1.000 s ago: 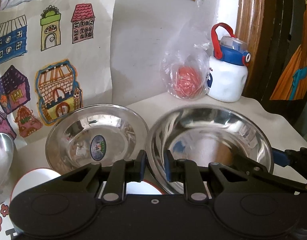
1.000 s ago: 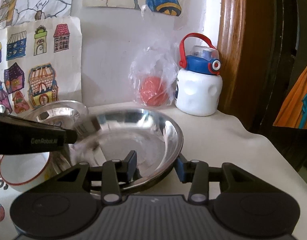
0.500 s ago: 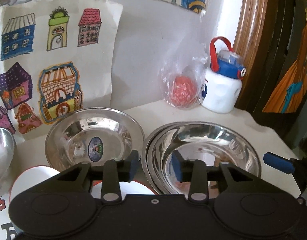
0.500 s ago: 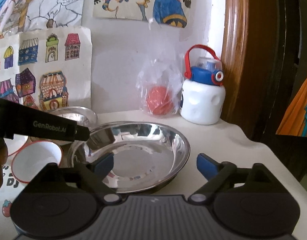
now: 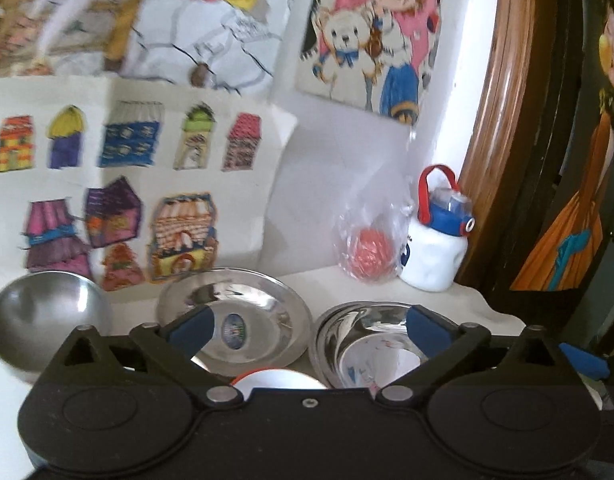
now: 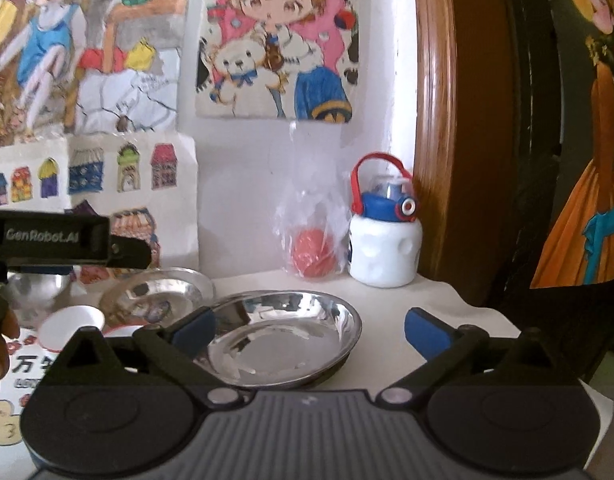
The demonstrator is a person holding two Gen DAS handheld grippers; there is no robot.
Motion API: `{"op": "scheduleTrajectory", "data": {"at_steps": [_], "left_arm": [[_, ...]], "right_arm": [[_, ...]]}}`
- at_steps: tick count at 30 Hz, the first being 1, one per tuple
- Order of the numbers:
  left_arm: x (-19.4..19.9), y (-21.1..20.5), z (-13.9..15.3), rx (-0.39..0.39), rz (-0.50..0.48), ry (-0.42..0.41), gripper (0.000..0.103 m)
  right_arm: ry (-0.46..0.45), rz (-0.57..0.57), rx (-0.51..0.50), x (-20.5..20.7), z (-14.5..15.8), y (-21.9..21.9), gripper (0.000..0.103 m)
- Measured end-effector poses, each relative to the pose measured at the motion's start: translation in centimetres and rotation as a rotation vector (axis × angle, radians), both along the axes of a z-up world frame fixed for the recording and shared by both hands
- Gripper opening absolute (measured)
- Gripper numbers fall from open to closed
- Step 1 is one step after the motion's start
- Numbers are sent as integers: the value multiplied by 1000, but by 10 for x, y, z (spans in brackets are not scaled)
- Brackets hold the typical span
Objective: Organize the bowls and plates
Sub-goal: 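Open both tools to release the stacked plate and pull back, then move both tools to the rim of the stacked steel plates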
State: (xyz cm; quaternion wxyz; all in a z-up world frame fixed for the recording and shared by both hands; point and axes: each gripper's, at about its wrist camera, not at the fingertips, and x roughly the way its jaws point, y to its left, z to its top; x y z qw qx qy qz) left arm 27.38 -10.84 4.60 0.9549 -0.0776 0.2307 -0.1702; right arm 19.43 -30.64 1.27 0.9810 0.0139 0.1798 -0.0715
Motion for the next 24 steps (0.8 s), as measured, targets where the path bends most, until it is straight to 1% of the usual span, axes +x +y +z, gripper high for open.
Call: {"op": "scheduleTrajectory", "data": {"at_steps": [4,10,15,20,24], "left_arm": [[-21,20,4,7,9,-11,102],[-61,48,-1,77,9,-37,102],[-89,71,-8,117,2,-30,102],[-110,91,-12,152,2,-34,102],[-122,107,-17,198,5,-35,102]], "right_arm": [[-21,10,-12,-22,10,17,103],[-38,45,-29,-59,17,50,103],[-43,72,-45,-85,19,77,103],[-31,114,-47,-100,16,102,103],[-18,153,-43,-102,12,119,103]]}}
